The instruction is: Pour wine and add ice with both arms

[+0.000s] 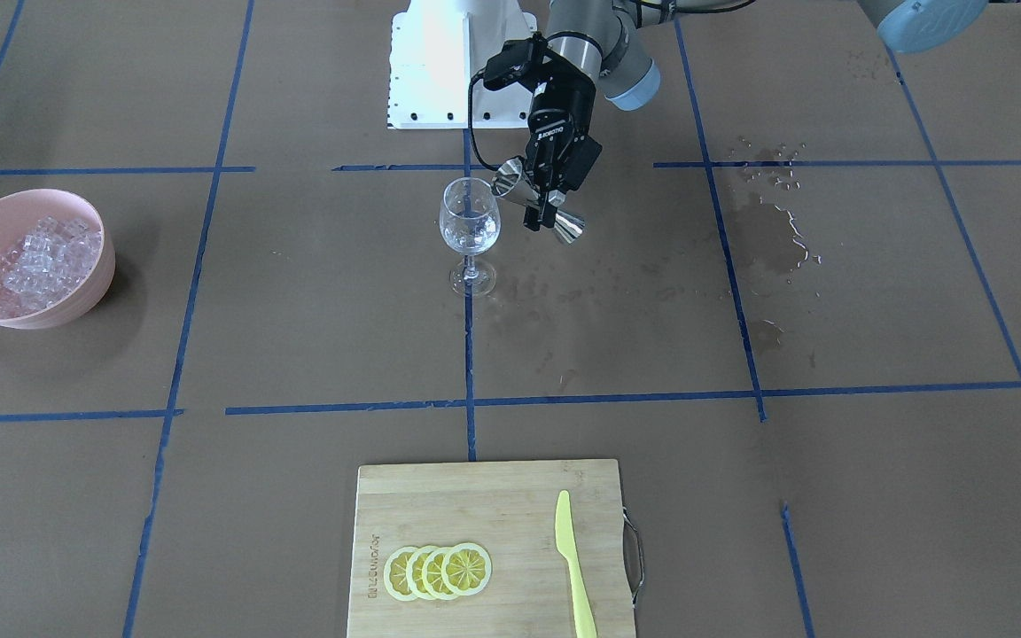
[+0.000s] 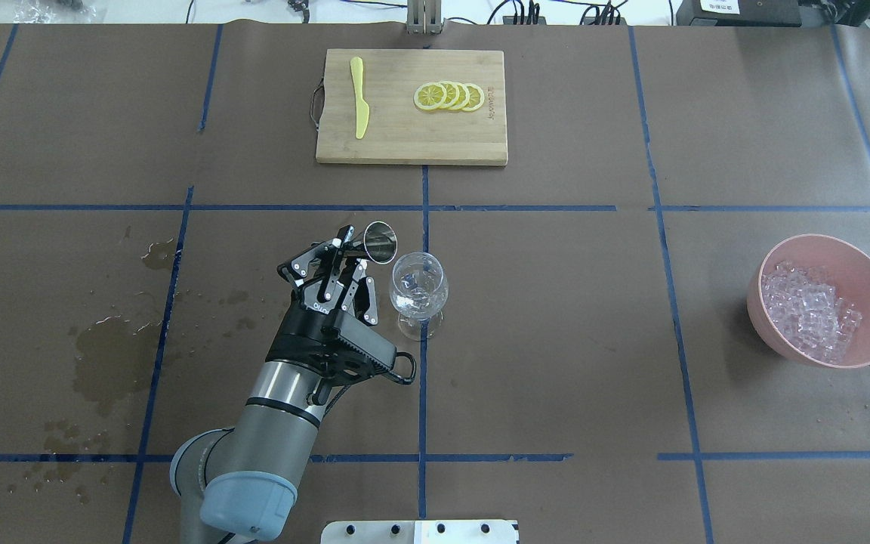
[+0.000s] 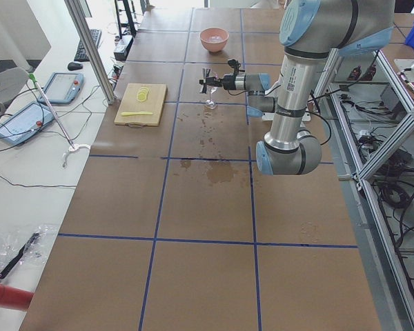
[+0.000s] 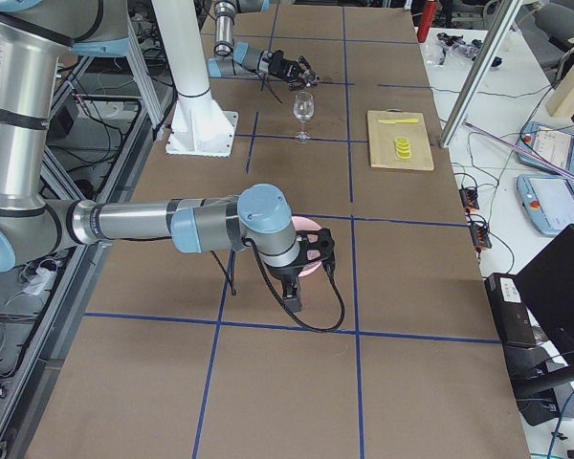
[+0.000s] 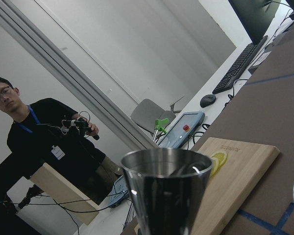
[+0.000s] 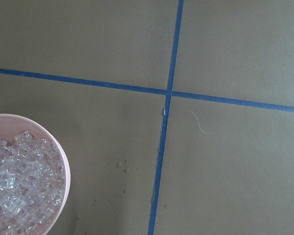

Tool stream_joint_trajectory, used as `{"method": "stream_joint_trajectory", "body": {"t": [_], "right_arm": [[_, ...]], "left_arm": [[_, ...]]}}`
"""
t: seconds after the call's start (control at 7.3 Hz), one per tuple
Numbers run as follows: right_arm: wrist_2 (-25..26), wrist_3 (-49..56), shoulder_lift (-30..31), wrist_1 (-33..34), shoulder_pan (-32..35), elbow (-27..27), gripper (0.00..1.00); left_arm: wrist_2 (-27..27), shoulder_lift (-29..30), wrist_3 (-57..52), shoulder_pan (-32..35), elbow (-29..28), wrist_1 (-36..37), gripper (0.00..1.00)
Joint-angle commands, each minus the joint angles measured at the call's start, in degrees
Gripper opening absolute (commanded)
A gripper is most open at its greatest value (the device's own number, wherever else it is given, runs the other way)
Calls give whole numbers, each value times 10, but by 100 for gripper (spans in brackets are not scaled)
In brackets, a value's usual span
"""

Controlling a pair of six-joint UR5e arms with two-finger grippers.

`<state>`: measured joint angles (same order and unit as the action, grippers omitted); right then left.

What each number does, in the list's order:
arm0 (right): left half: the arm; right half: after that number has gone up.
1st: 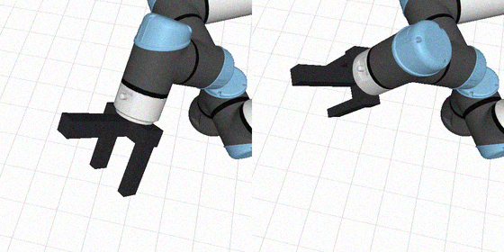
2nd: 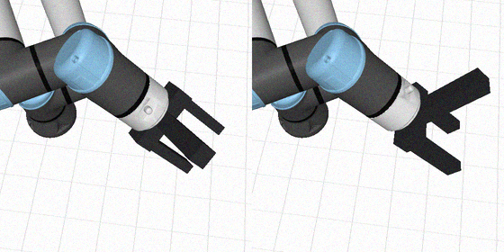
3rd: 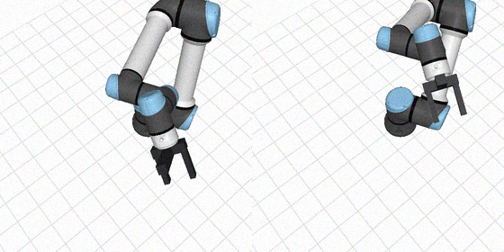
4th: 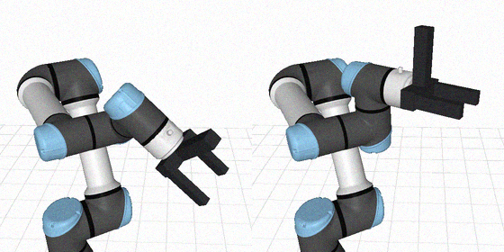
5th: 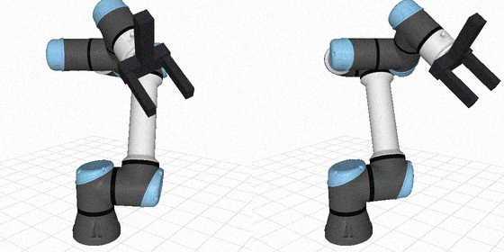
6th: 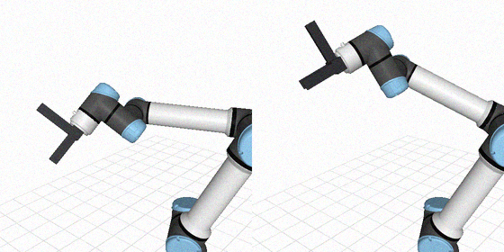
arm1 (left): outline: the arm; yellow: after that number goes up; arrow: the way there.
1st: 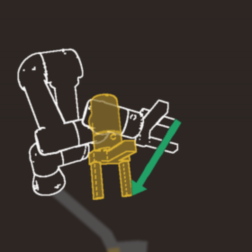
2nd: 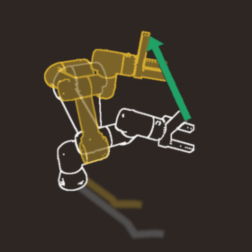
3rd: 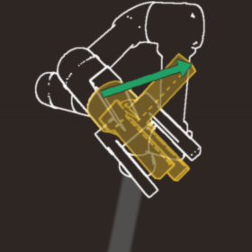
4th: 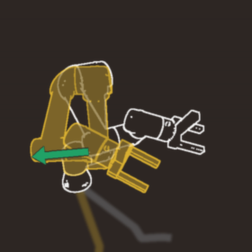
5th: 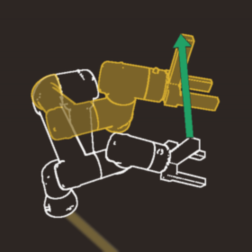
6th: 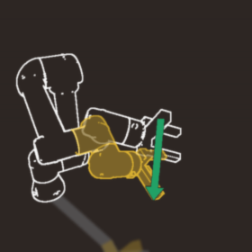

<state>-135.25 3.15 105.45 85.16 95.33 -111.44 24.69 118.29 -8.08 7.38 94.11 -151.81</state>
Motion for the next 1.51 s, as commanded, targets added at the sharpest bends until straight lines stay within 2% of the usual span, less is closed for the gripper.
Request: {"method": "stream_joint_trajectory", "body": {"t": [0.0, 0.68, 0.96, 1.37], "right_arm": [[0, 1, 5, 0, 4, -2, 100], [-1, 0, 9, 0, 6, -2, 100], [-1, 0, 9, 0, 6, -1, 100], [-1, 0, 9, 0, 6, -1, 100]], "left_arm": [[-1, 1, -45, -12, 1, 1, 0], [-3, 3, -226, -13, 22, 1, 0], [-4, 3, -260, -12, 22, 1, 0], [-32, 3, -354, -12, 23, 1, 0]]}}
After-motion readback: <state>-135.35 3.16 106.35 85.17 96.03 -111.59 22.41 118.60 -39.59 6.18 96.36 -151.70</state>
